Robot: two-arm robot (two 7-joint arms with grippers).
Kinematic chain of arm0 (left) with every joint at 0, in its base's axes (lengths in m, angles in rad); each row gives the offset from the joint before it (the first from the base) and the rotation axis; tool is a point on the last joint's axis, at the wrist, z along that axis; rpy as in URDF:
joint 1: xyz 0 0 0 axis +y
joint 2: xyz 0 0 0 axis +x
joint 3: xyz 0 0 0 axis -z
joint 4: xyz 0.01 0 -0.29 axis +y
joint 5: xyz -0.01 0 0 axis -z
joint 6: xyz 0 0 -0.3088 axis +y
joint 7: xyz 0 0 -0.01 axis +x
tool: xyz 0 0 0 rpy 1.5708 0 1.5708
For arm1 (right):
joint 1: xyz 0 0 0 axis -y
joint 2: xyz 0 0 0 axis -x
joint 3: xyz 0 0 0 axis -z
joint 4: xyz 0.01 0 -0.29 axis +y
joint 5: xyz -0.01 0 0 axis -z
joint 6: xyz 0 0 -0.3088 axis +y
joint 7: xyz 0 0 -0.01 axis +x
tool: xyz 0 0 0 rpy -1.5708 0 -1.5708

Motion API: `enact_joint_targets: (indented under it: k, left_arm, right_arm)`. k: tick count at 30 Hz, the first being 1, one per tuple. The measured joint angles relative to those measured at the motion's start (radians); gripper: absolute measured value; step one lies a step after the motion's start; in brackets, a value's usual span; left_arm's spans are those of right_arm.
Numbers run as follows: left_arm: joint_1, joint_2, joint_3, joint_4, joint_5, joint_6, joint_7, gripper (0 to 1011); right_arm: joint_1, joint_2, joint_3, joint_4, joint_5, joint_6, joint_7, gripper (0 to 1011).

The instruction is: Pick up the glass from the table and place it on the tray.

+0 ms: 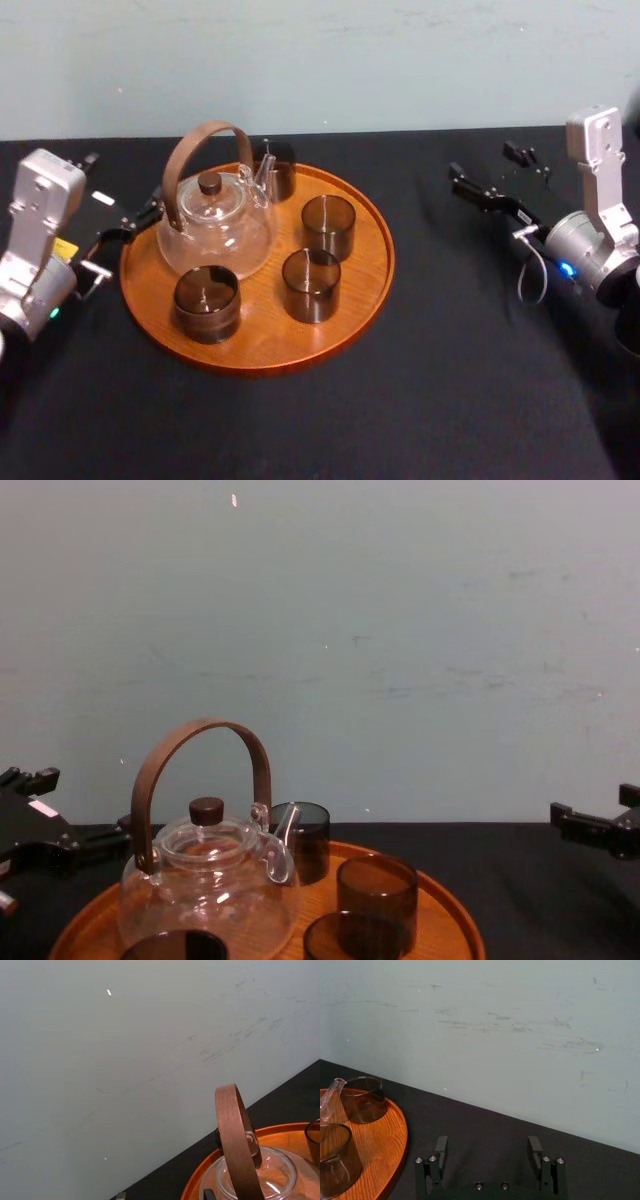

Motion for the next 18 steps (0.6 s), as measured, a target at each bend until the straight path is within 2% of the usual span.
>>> enact_joint_targets:
  k: [18]
  left_arm:
    - [0.000,0.000,0.000,0.000,0.000,0.000,0.000,1001]
  right_arm:
    - [0.000,0.001,-0.001,-0.002,0.005,0.003,0.003,1002]
